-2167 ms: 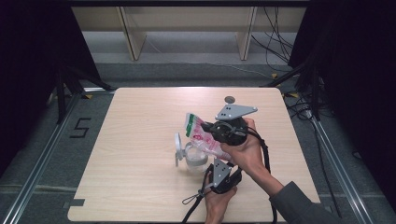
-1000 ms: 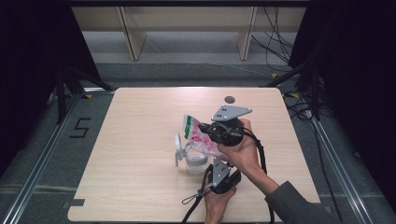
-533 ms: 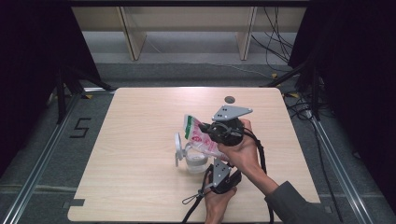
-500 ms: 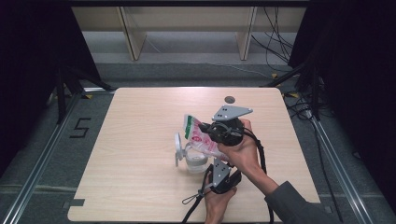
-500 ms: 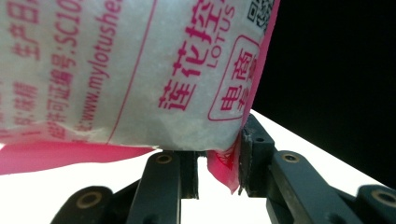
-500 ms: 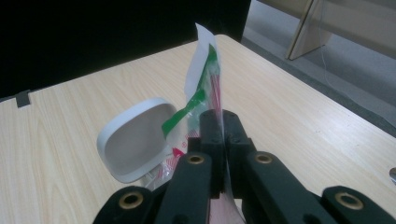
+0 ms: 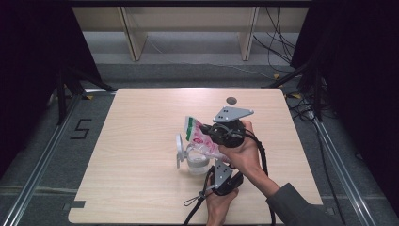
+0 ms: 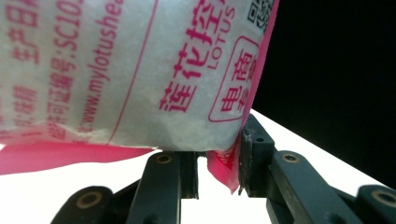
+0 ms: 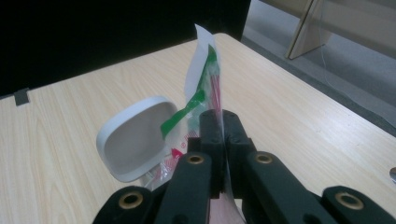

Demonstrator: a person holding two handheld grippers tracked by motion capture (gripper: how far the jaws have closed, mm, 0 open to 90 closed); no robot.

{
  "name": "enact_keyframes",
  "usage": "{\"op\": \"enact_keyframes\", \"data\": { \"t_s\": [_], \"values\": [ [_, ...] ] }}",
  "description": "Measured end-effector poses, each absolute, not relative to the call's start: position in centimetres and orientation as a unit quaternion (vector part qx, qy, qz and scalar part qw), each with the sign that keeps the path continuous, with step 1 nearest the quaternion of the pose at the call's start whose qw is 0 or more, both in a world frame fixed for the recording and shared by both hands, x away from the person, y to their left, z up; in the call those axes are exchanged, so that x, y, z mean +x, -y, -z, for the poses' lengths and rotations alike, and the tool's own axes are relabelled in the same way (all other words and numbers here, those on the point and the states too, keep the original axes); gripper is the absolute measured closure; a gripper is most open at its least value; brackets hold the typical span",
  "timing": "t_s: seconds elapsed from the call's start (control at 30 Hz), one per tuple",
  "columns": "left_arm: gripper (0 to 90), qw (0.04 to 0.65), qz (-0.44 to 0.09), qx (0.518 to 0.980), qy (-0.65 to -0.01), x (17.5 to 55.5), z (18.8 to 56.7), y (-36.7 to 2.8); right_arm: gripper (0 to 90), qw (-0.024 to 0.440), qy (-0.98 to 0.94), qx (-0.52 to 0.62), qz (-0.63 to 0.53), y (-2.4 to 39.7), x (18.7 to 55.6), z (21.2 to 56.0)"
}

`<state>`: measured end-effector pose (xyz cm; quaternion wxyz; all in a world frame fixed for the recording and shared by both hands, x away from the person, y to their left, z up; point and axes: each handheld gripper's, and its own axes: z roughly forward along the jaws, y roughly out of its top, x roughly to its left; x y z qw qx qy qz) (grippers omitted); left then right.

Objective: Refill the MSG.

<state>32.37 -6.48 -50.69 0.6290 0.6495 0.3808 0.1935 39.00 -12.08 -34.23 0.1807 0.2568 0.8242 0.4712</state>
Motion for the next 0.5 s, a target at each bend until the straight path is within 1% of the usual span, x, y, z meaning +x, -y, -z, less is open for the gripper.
{"op": "enact_keyframes", "data": {
  "t_s": [0.07,0.13,0.17,0.2,0.43,0.47,0.5],
  "values": [
    [71.8,0.629,-0.193,0.649,-0.381,32.38,50.77,6.58,90.0,0.175,-0.829,0.258,-0.465,12.04,38.88,34.22],
    [71.8,0.631,-0.193,0.648,-0.381,32.37,50.72,6.59,90.0,0.180,-0.826,0.259,-0.467,11.92,38.90,34.34],
    [71.8,0.650,-0.184,0.627,-0.389,32.31,50.69,6.97,90.0,0.175,-0.827,0.262,-0.466,11.99,38.87,34.25],
    [71.8,0.629,-0.196,0.649,-0.380,32.36,50.71,6.50,90.0,0.176,-0.827,0.255,-0.469,12.06,39.00,34.21],
    [71.8,0.629,-0.195,0.649,-0.381,32.36,50.71,6.53,90.0,0.174,-0.827,0.260,-0.467,11.99,38.90,34.24],
    [71.8,0.649,-0.185,0.627,-0.390,32.31,50.69,6.98,90.0,0.177,-0.827,0.255,-0.468,12.03,38.99,34.24],
    [71.8,0.657,-0.183,0.616,-0.393,32.29,50.69,7.18,90.0,0.176,-0.828,0.255,-0.468,12.02,38.97,34.22]
  ]
}}
